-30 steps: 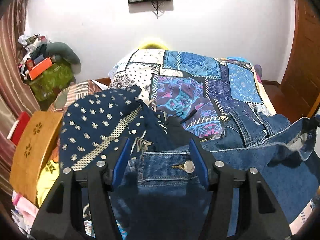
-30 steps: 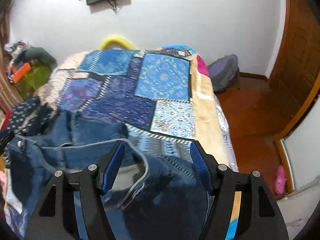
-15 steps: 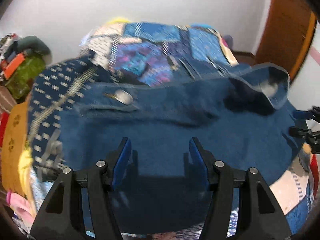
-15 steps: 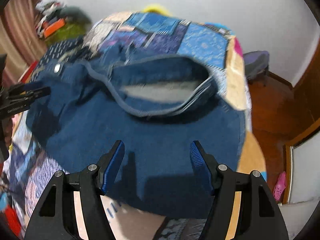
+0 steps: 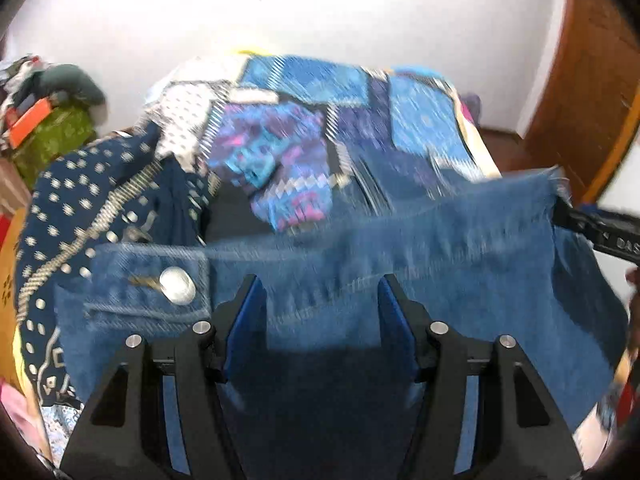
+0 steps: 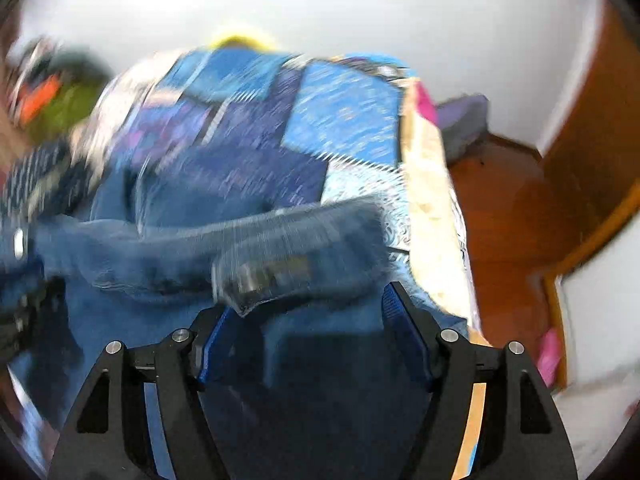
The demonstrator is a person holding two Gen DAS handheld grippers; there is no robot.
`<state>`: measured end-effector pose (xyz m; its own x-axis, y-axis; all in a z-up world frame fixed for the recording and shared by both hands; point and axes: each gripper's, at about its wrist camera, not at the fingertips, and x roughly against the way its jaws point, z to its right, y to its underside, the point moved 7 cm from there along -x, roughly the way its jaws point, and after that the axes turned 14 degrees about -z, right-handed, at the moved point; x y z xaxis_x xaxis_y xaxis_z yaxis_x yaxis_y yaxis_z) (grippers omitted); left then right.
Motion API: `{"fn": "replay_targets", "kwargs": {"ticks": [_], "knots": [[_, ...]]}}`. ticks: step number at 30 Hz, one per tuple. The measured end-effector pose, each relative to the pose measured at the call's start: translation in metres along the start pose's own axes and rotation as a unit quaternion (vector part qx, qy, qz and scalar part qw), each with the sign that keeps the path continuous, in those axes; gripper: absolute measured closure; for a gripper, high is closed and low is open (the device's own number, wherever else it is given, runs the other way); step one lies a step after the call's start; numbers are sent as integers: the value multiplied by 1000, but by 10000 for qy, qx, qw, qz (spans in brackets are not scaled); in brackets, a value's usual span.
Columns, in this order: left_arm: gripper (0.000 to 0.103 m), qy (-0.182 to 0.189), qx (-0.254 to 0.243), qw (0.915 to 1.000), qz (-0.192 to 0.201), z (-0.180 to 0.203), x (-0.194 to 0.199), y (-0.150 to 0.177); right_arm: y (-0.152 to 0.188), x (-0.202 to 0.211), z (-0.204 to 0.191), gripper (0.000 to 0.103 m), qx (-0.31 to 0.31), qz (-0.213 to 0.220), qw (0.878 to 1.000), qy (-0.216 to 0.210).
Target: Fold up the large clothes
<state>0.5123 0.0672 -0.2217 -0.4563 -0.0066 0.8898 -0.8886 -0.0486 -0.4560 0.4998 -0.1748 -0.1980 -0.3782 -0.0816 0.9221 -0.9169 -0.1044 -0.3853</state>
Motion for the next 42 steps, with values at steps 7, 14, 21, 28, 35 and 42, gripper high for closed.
{"fn": "replay_targets", "kwargs": {"ticks": [7,14,21,28,35,42], "knots": [[43,112,93,9999,35,-1,16,8,26,11,-14,35,84,-14,9988,-489],[42,401,-60,9962,-772,7,2,68,76,4,-41,35,1122,-437,9927,50],[42,225,100,9950,-963,-11,8,123,113,22,-36,35,1184,-526,9915,-78],[42,181,634,9935,-927,-51,38,158,131,46,-31,35,1130,-547,9921,-24],[42,139,1863,9807,-580,-120,73,179,132,77,-42,35,1194,-220,9926,-56],[41,963,2990,9485,-417,-153,60,198,125,93,-66,35,1326,126,9910,-132]]}}
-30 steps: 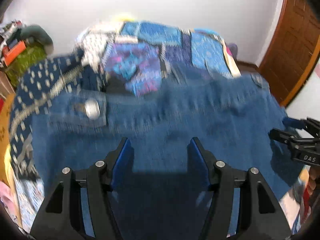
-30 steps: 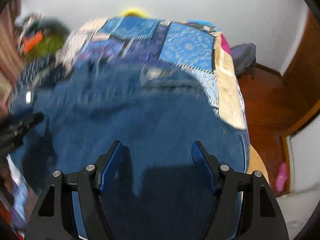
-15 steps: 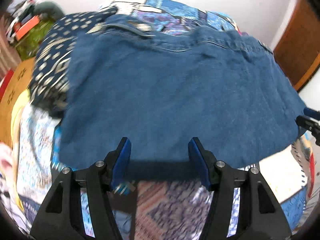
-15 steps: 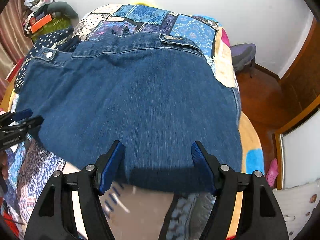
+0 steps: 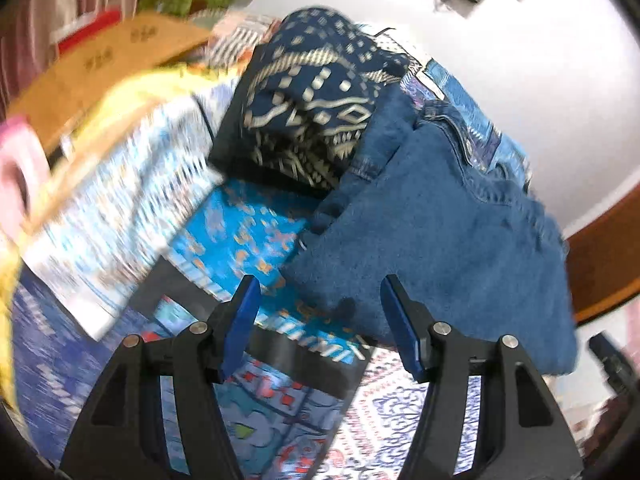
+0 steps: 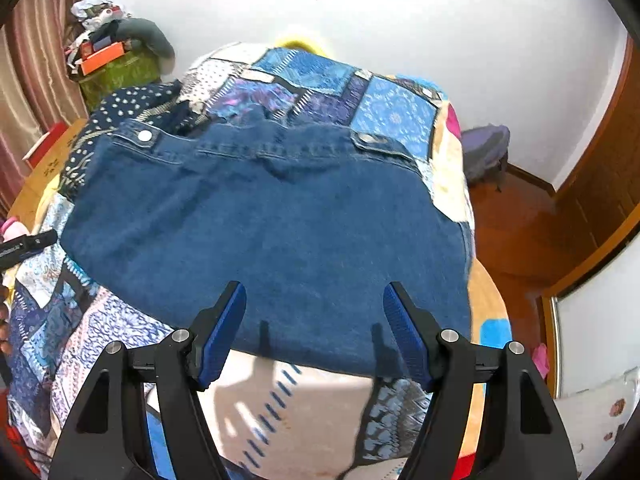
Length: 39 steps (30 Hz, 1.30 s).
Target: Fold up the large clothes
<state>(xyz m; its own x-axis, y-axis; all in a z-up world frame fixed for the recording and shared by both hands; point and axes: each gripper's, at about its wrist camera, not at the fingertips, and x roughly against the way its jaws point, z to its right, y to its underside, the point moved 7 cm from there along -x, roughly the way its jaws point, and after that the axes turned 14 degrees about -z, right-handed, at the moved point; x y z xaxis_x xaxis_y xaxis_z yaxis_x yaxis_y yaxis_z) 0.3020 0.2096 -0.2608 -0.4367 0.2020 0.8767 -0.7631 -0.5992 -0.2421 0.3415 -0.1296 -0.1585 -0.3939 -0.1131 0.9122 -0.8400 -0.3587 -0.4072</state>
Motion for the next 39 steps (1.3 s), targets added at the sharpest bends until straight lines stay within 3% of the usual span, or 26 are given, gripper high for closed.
{"fn": "replay_targets", "kwargs": {"ticks": [4,7,10,14,19,23,25,27,36,39], "knots": [[41,691,295,9960,-485,2,-35,7,-3,-7,-13,35,17,-46,9999,-128],[41,932,447,9923,-680,6,-58,12,-1,-20,-21,35,21,-203,9995,-250],[41,1293,642,9881,-526,10,-66,8,2,-34,-25,35,79,-373,9990,-222],[41,1936,747,9775,-384,23,-76,-8,5,-52,-24,35,189,-544,9983,123],[43,2024,1029,9732,-363,28,-92,-23,3,-54,-22,35,221,-513,9983,141],[64,1668,1147,9793,30,33,-74,-24,-1,-55,-21,35,183,-558,9982,113],[81,1378,1009,9850,255,43,-60,-24,-4,-55,-22,35,181,-587,9980,126],[87,1310,856,9867,443,56,-41,-24,-7,-51,-23,35,167,-581,9981,96],[91,1889,-22,9762,1061,121,57,-38,-26,-6,-39,35,422,-141,9990,77],[92,1854,-281,9725,1380,129,91,-43,-37,11,-51,35,499,55,9987,-82]]}}
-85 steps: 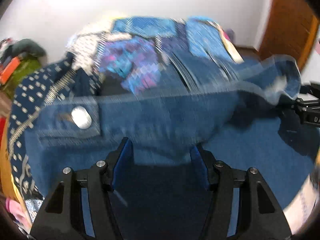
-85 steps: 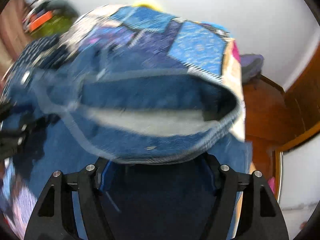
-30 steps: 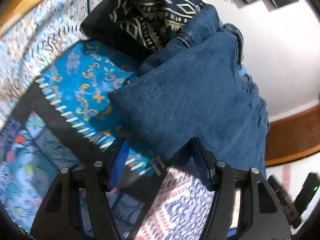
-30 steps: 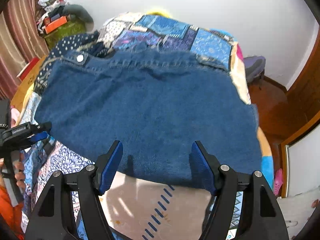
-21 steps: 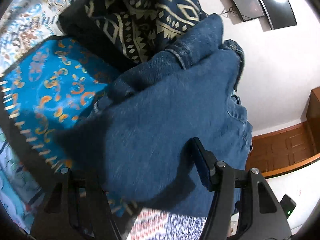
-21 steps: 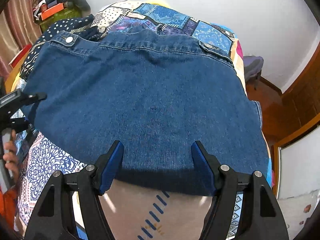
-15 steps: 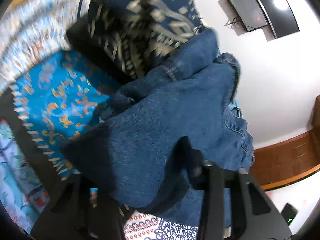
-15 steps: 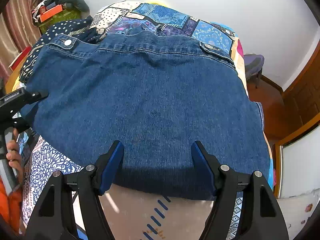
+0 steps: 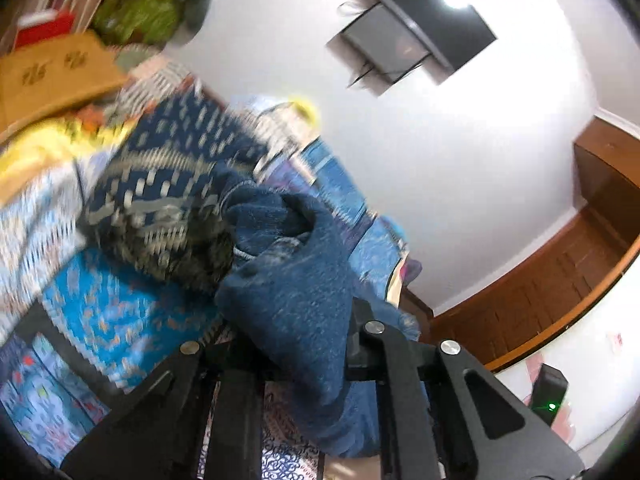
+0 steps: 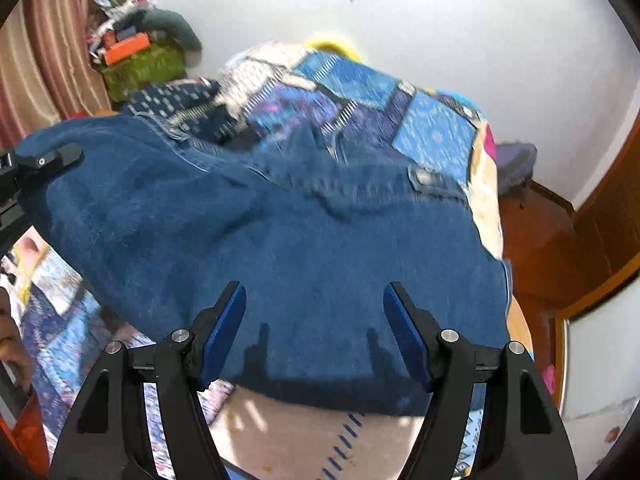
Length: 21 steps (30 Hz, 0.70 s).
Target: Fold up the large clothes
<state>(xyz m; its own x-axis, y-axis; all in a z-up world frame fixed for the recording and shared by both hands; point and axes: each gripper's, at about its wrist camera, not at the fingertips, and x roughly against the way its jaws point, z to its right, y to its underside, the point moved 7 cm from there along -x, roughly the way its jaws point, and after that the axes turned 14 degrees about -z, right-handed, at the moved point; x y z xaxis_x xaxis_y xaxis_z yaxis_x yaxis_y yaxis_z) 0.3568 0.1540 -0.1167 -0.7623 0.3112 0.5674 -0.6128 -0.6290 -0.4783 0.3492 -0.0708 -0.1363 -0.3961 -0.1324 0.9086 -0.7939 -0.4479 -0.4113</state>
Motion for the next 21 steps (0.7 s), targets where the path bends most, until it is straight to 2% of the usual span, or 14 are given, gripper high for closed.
{"fn": "replay_targets", "kwargs": {"ticks": [5,9,12,16,19,21], "knots": [[93,-168,-569,9970,488,21,38,-16,-13,-9,-27,35,121,-165,9978,-630],[93,-654,-1112,9892,696,35,45,-15,-10,-48,-59,35,236,-710,9892,-1263],[93,-909,-1390,9849,486,39,29,-4,-2,-83,-83,35,201,-1157,9779,-1732],[93,-1093,-1646,9799,279,45,5,12,4,-112,-95,35,21,-1575,9665,-2027],[93,-1032,-1815,9778,181,59,-7,18,7,-107,-87,35,36,-1560,9640,-2155],[93,-961,-1962,9758,81,75,-18,24,10,-92,-69,35,-50,-1355,9670,-2158]]}}
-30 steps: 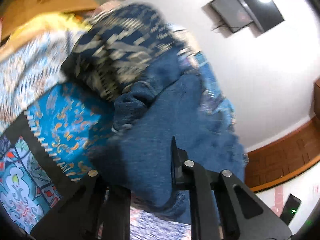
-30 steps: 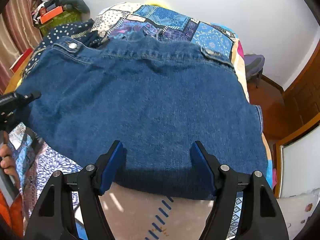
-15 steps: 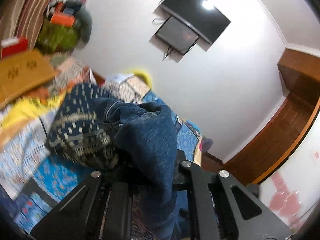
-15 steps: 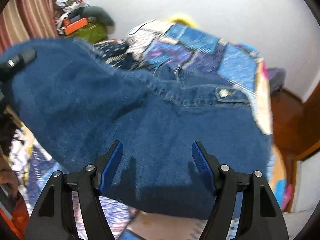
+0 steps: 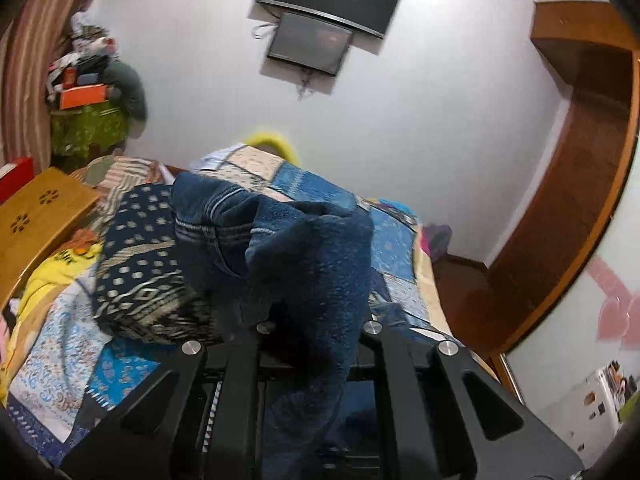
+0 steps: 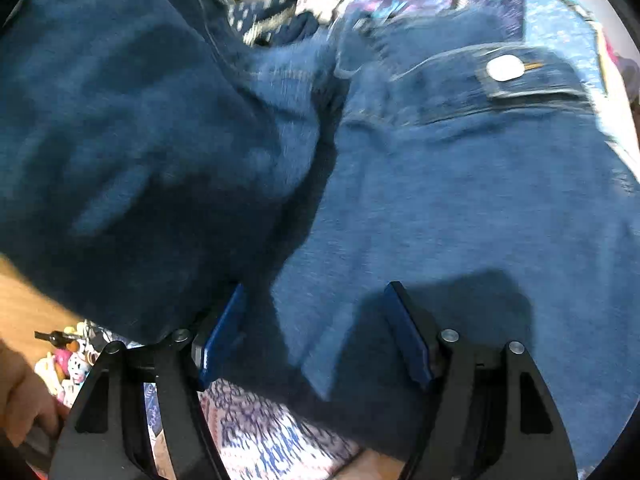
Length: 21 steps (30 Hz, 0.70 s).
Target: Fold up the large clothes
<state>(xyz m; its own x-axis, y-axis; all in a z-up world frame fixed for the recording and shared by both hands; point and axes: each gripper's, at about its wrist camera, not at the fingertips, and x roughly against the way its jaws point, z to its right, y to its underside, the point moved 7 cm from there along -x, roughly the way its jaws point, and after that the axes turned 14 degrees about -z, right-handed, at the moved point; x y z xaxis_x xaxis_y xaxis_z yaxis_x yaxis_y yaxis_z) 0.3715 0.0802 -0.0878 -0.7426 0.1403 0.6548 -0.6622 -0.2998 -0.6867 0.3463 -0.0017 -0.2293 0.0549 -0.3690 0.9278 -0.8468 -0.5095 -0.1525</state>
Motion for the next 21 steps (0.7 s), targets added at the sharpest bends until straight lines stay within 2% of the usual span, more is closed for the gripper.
{"fn": "replay_targets", "kwargs": {"ticks": [4,8,10,13,16,18,21], "knots": [[93,346,-214,9990,-197,41,-16,5,23,49,36,35,-377,604,9971,250],[93,776,-434,9945,-552,85,-39,25,60,102,89,35,-942,1149,9869,635],[93,945,-584,9899,-880,106,-56,44,71,121,108,35,-1157,1275,9822,753],[93,1094,-833,9782,-1557,133,-88,86,97,140,136,35,-1507,1374,9743,960],[93,1063,-1192,9630,-2171,149,-113,135,114,145,145,35,-1668,1333,9719,989],[93,885,-1538,9596,-2185,155,-115,152,125,145,151,35,-1735,1289,9708,1040],[84,572,-2115,9546,-2019,165,-102,160,136,145,153,35,-1730,1225,9712,1090]]}}
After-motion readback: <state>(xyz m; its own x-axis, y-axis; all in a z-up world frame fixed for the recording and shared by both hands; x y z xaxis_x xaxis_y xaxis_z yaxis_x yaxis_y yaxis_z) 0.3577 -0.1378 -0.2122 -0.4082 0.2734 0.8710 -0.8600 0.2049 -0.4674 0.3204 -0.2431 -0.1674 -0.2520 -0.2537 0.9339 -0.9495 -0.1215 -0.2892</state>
